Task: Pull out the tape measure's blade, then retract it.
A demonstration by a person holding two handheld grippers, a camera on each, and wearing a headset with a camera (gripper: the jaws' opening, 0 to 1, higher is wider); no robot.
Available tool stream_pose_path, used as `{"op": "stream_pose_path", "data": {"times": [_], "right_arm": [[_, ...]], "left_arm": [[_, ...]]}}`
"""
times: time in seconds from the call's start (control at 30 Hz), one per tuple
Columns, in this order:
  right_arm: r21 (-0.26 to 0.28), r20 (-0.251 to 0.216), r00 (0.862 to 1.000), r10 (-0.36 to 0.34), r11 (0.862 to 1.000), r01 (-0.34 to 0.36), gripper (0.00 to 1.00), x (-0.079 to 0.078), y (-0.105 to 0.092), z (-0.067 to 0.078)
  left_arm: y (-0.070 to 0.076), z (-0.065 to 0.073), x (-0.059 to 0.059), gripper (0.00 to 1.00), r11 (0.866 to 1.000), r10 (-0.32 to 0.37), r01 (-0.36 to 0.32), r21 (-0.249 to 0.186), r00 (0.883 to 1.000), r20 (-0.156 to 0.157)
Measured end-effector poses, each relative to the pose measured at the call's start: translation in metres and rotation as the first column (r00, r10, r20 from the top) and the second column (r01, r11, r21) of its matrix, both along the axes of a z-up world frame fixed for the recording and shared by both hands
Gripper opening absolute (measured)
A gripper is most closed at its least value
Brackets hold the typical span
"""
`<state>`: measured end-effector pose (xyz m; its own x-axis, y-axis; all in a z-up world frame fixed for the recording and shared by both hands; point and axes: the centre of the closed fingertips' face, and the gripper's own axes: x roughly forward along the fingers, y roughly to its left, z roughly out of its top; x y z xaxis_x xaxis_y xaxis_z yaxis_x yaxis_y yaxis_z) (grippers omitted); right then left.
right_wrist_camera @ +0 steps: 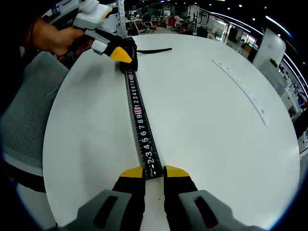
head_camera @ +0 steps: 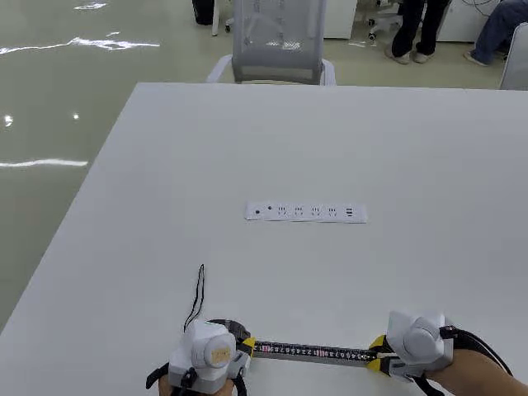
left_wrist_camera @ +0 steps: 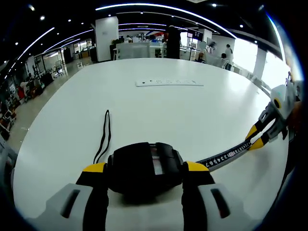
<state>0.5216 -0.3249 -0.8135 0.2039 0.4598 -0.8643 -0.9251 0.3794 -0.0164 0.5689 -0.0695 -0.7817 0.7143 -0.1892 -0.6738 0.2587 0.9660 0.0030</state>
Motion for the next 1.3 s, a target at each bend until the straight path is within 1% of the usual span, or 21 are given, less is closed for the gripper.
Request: {"op": "stream_pose_path", "data": {"times": [0.73, 1.3], "right_arm": [[-0.001, -0.006, 1.0, 0.009, 1.0, -0.009, 0.13, 0.001, 0.012, 0.0], [-0.001, -0.009, 1.0, 0.008, 1.0, -0.008, 0.13, 0.003, 0.017, -0.001]], "left_arm": [[0.0, -0.001, 0.0, 0.58, 1.0, -0.002, 0.002, -0.003, 1.0, -0.001], [-0.001, -0.001, 0.0, 0.58, 1.0, -0.006, 0.006, -0.005, 1.0, -0.001]]}}
